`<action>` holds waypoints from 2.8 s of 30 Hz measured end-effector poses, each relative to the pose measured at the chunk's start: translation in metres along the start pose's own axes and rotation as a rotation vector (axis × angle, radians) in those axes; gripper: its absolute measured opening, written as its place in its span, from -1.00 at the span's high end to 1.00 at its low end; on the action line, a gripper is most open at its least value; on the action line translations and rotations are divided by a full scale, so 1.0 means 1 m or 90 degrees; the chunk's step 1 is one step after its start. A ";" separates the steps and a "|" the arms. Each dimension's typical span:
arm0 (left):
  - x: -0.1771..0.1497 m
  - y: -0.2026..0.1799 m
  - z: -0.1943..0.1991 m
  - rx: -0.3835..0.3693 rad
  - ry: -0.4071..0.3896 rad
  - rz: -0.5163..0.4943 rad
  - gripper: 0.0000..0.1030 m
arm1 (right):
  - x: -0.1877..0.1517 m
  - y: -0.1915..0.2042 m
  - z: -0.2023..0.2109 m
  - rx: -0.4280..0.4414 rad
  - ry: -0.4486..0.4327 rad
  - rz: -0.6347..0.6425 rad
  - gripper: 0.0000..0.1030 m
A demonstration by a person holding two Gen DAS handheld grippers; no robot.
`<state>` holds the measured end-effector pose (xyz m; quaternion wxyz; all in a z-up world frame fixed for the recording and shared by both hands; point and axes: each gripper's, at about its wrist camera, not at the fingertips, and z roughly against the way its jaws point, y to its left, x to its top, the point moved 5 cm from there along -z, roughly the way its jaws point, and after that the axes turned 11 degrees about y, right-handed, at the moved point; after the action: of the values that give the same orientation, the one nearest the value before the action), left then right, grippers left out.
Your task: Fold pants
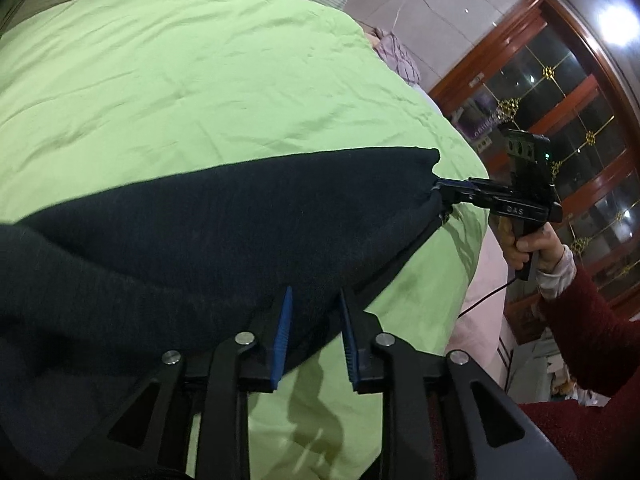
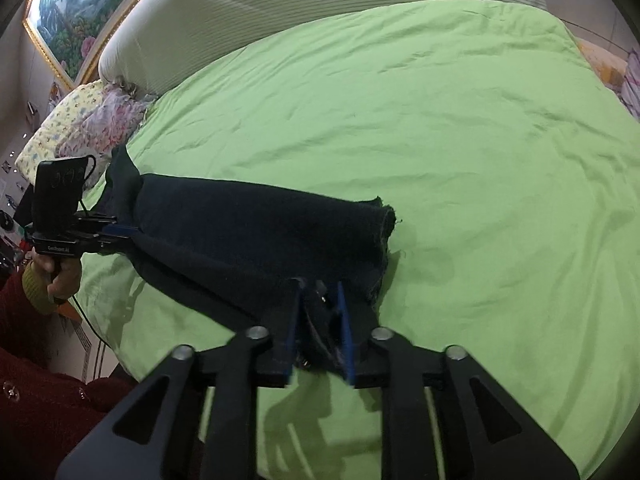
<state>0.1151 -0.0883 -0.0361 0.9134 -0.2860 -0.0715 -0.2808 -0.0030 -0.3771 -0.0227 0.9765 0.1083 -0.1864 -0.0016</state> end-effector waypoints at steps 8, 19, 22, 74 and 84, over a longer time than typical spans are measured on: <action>-0.024 0.017 0.024 0.035 -0.061 0.128 -0.20 | 0.007 0.029 0.042 -0.032 -0.111 -0.004 0.07; 0.005 0.107 0.105 0.057 -0.128 0.409 -0.46 | 0.056 0.139 -0.020 0.115 -0.080 0.097 0.01; 0.021 0.147 0.116 0.072 -0.103 0.492 -0.46 | 0.070 0.167 -0.036 0.117 -0.061 0.129 0.01; -0.161 0.166 0.093 -0.037 -0.444 0.594 0.85 | 0.051 0.269 -0.126 0.055 0.096 0.395 0.81; -0.198 0.172 0.084 -0.053 -0.436 0.615 0.92 | 0.045 0.270 -0.133 0.046 0.123 0.423 0.81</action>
<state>0.0480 0.1695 -0.1075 0.8508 -0.3959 -0.2126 0.2723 0.0773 -0.0873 -0.0697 0.9323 0.0757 -0.1184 0.3333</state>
